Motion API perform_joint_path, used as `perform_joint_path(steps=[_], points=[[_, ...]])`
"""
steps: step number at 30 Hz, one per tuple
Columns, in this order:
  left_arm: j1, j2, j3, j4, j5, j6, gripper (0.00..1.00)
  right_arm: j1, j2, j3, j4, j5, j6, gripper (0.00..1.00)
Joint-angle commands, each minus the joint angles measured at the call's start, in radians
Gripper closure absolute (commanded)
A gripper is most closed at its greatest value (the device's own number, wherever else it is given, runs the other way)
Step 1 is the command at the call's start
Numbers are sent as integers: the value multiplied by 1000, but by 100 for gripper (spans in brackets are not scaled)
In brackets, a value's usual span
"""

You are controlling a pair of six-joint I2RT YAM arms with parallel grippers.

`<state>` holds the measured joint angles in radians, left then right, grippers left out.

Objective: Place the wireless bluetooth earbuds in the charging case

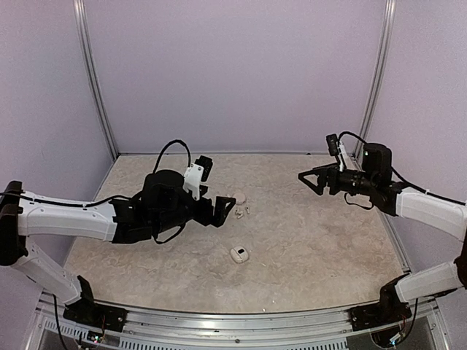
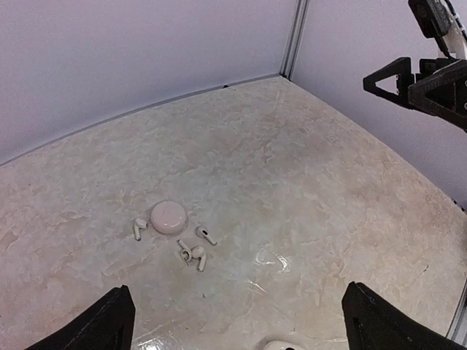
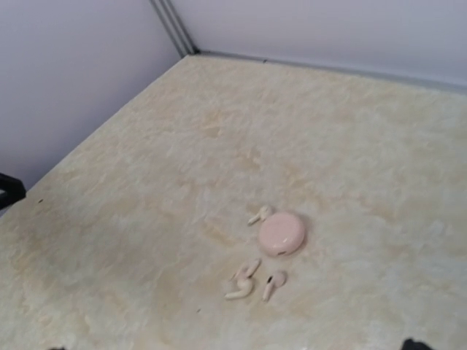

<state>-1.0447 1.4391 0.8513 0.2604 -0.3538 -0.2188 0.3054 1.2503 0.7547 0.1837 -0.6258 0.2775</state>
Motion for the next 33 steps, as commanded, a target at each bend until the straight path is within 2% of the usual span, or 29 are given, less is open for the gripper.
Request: perform_joint_path(steps=[1, 2, 4, 6, 11, 15, 22, 33], points=[[64, 3, 10, -7, 188, -30, 1, 6, -52, -4, 12, 86, -8, 1], [29, 19, -26, 8, 117, -171, 1, 6, -79, -6, 5, 157, -8, 0], [-86, 34, -41, 10, -22, -240, 1, 5, -105, -13, 11, 203, -8, 1], [-165, 88, 8, -81, -163, -342, 1, 4, -134, -31, 31, 249, -3, 0], [-259, 292, 209, -358, -328, -600, 1, -5, -170, -31, 2, 289, -12, 1], [-278, 425, 328, -500, -336, -740, 1, -13, -161, -15, -30, 249, -10, 1], [-265, 537, 411, -606, -332, -818, 1, -14, -137, -20, -20, 170, 12, 0], [-199, 576, 371, -571, -207, -792, 1, -14, -118, -14, -10, 135, 23, 1]])
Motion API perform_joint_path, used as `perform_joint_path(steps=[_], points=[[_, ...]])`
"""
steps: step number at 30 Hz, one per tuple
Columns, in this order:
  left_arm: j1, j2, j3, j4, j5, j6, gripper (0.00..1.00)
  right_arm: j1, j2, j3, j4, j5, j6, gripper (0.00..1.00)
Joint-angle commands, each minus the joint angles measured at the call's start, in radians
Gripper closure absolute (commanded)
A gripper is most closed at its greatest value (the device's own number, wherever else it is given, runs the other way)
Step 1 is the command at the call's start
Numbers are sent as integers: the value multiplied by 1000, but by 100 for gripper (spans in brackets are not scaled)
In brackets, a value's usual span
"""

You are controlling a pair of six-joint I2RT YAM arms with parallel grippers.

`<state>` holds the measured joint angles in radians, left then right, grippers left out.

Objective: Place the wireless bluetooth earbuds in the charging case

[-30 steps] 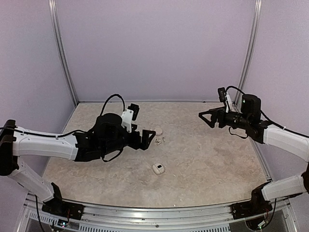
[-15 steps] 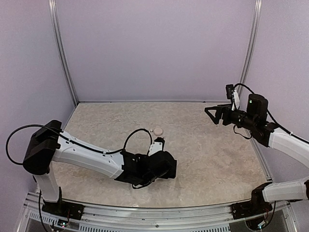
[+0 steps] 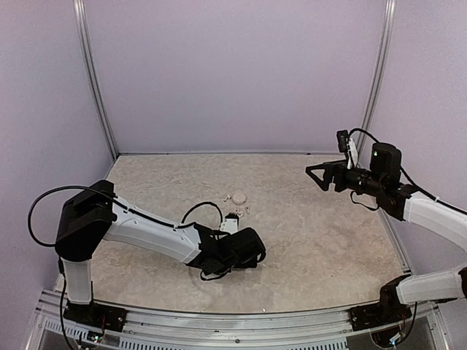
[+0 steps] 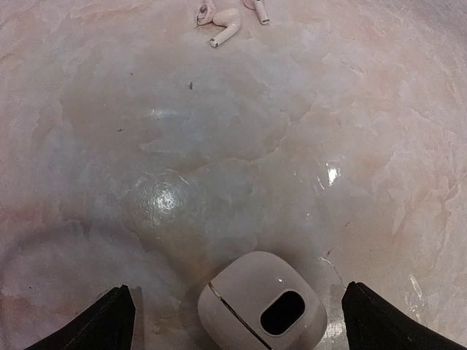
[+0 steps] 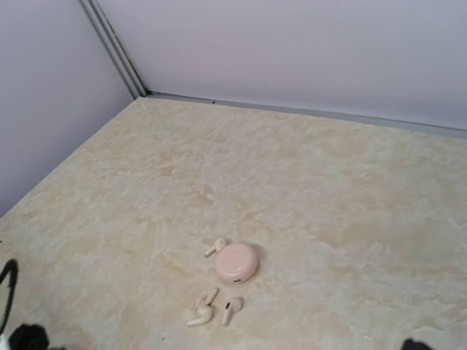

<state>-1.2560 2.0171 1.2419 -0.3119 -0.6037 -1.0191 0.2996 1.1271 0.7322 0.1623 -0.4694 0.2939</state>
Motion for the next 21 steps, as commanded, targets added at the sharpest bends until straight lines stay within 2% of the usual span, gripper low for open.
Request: perform_joint_path(steps=[1, 9, 15, 21], points=[[17, -10, -38, 11, 54, 21, 1, -8, 5, 8, 12, -21, 5, 1], [37, -168, -243, 124, 138, 188, 1, -9, 16, 4, 27, -43, 6, 0], [78, -290, -335, 193, 194, 387, 4, -11, 32, 4, 44, -67, 14, 0], [153, -415, -457, 418, 479, 749, 8, -10, 37, -10, 79, -120, 25, 0]])
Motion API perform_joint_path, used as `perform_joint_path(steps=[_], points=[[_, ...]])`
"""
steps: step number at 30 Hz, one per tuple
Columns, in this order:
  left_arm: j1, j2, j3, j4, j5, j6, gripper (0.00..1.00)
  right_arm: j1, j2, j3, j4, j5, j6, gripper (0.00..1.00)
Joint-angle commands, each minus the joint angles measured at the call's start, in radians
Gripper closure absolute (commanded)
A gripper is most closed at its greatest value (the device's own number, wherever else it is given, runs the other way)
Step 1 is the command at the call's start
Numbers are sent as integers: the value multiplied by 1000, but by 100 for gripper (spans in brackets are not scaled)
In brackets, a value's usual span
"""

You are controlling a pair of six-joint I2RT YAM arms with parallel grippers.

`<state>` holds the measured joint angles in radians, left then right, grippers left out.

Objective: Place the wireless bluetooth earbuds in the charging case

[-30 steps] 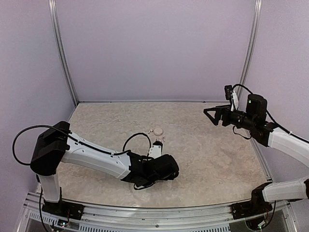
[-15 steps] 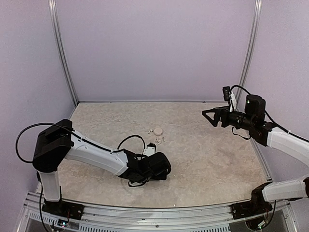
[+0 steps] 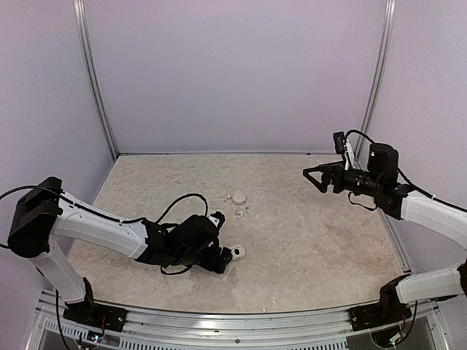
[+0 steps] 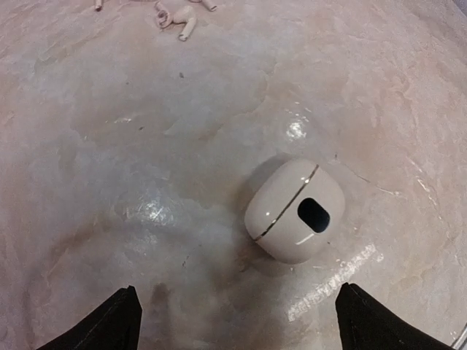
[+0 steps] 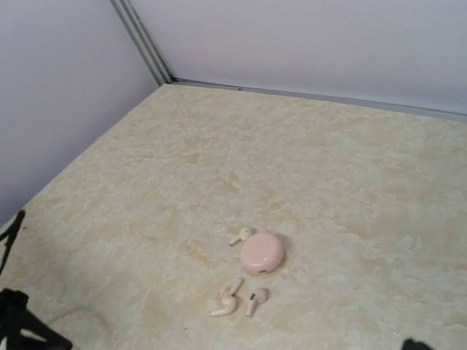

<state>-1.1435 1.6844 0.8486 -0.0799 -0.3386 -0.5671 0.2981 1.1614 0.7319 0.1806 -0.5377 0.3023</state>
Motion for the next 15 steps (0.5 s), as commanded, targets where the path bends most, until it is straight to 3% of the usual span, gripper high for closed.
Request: perform_joint_path(steps=[1, 7, 15], points=[[51, -102, -87, 217, 258, 383, 8, -8, 3, -17, 75, -59, 30, 1], [138, -156, -155, 363, 415, 599, 9, -2, 33, -19, 66, -75, 57, 1], [183, 14, -38, 306, 535, 768, 17, -2, 132, 55, -102, -106, 8, 0]])
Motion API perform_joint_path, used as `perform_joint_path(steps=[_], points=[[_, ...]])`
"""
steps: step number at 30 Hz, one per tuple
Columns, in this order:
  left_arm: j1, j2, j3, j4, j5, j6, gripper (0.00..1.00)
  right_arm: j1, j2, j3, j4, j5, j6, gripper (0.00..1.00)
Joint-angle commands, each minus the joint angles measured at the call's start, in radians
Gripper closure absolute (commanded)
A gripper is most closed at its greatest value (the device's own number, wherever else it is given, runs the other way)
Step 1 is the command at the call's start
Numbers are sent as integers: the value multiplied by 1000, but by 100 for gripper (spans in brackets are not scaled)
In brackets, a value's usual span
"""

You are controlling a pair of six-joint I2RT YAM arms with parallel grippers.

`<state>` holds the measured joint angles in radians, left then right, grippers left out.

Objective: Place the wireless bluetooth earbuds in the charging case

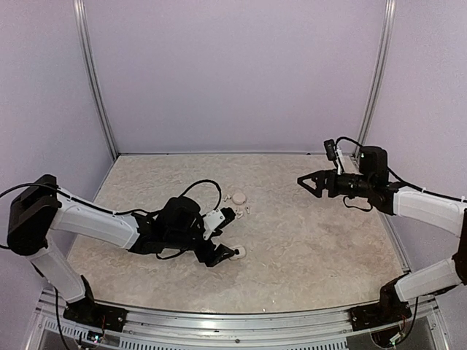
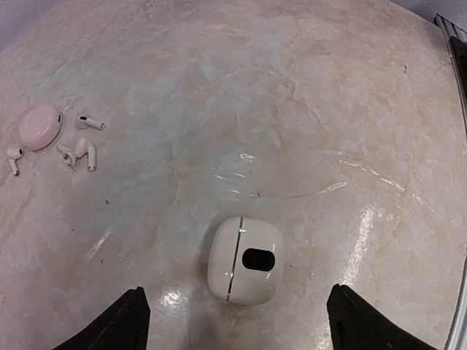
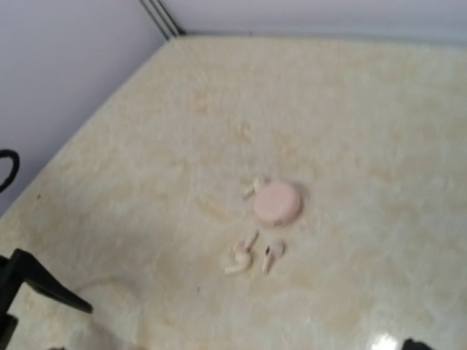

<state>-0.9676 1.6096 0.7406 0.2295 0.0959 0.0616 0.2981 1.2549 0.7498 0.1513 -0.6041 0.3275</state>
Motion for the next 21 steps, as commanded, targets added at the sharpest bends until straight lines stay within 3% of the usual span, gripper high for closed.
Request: perform_joint_path(steps=[1, 10, 21], points=[[8, 110, 87, -10, 112, 150, 19, -2, 50, 35, -70, -51, -11, 0], [3, 245, 130, 34, 126, 185, 26, -2, 56, 18, -58, -51, 32, 0], [0, 288, 108, 85, 87, 239, 37, -19, -24, -73, 13, 138, 136, 0]])
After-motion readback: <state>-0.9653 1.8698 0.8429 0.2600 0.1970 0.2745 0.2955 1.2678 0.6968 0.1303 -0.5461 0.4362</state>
